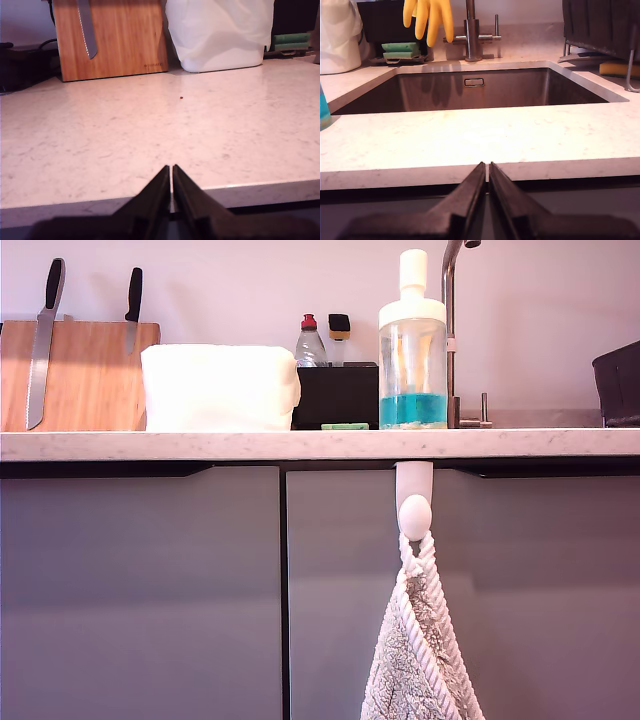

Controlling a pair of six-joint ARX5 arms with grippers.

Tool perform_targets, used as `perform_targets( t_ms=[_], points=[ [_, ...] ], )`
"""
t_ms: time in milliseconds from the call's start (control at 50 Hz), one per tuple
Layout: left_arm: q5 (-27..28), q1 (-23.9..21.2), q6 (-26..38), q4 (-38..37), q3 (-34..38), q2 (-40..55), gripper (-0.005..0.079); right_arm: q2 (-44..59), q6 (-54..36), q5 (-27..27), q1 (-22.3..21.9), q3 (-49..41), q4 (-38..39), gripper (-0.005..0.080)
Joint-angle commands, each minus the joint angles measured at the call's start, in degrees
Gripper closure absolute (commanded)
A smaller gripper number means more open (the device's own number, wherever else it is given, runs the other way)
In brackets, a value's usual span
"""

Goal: Press the soap dispenser from the top, so some soap is dispensed

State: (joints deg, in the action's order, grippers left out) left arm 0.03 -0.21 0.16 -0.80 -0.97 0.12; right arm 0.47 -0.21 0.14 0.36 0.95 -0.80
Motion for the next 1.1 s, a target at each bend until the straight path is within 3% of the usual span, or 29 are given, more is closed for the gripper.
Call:
perform_targets(
  t_ms=[0,300,460,500,620,680,800,1080],
  points=[
    [10.45,1.46,-7.89,-0.35,-3.02,-0.85,0.0761,-0.37,5.77,-3.13,0.70,6.34,3.52,0.0762],
    [11.98,1.42,-7.91,1.68,-3.91,-0.85,0.0761,-0.37,5.81,-3.48,0.70,7.26,4.35,0.0762],
    [16.74,1.25,-10.10,2.38,-9.01,-0.83,0.0761,-0.37,5.81,-9.44,0.74,11.63,3.26,0.0756],
    [17.44,1.20,-10.47,2.38,-10.16,-0.83,0.0761,-0.35,5.79,-12.33,0.74,13.18,1.73,0.0694],
    [18.88,1.18,-10.67,2.29,-12.52,-0.81,0.0761,1.03,6.54,-19.41,0.74,17.44,-5.09,0.0275],
    [19.74,1.16,-10.88,2.19,-13.27,-0.44,0.0761,2.47,6.36,-20.90,0.74,19.26,-10.12,0.0178],
    [22.29,1.16,-12.59,2.25,-13.86,1.20,0.0761,6.69,3.63,-22.58,0.74,21.64,-15.32,0.0164],
    [27.82,1.05,-14.49,7.02,-13.88,7.48,0.0761,16.79,-3.30,-24.15,3.39,24.17,-13.57,0.0112]
  ],
)
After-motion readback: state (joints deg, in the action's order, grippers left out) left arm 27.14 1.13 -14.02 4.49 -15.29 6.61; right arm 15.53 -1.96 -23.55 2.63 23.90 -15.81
